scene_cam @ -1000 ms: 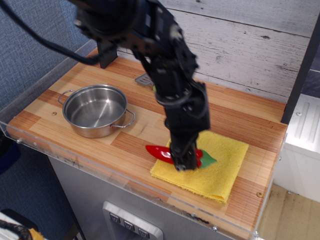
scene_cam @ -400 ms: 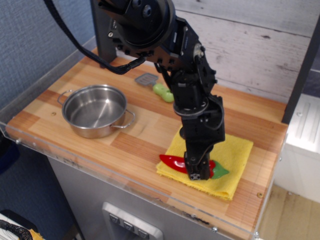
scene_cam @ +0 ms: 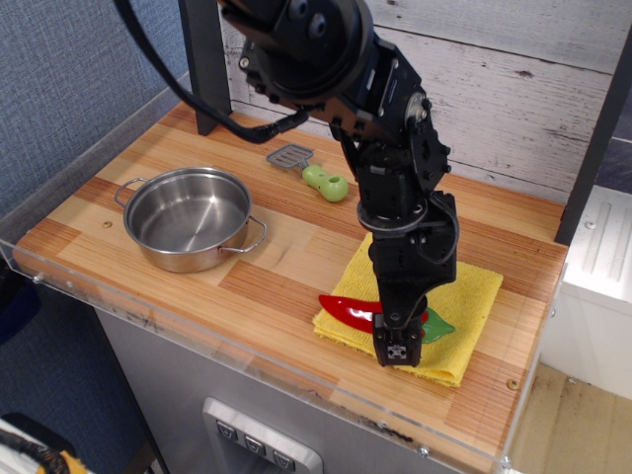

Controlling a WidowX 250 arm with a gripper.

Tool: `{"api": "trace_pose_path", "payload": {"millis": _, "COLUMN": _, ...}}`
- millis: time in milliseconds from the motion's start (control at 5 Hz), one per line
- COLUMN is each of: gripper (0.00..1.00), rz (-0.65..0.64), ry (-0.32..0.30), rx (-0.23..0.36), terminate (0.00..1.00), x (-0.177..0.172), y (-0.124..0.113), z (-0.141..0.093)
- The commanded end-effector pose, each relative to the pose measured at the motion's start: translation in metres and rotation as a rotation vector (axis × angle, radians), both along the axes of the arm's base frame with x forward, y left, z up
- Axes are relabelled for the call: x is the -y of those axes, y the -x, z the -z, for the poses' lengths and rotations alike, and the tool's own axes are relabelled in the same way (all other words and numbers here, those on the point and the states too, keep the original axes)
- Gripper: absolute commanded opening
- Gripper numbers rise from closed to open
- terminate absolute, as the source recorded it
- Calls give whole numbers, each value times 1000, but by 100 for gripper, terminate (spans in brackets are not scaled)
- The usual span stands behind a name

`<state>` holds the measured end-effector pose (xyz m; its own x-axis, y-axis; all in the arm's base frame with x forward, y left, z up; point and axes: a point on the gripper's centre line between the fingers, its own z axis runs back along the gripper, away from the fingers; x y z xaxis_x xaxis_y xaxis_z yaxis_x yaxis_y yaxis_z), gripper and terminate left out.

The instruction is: Place the Red Chili onto the yellow cloth.

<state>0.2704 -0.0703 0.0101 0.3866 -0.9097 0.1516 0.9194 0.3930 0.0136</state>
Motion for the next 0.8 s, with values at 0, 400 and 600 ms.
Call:
{"api": "trace_pose_path", "payload": {"millis": 0, "gripper": 100, "rz": -15, "ry": 18, "rx": 61, "terminate": 0, "x": -2, "y": -11, "z": -31}}
{"api": "trace_pose_path", "payload": {"millis": 400, "gripper": 100, "rz": -31, "ry": 65, "rx": 168, "terminate": 0, "x": -3, "y": -27, "z": -86}}
{"api": "trace_pose_path", "payload": {"millis": 600, "gripper": 100, "rz": -46, "ry": 76, "rx": 201, "terminate": 0, "x": -6, "y": -24, "z": -105}}
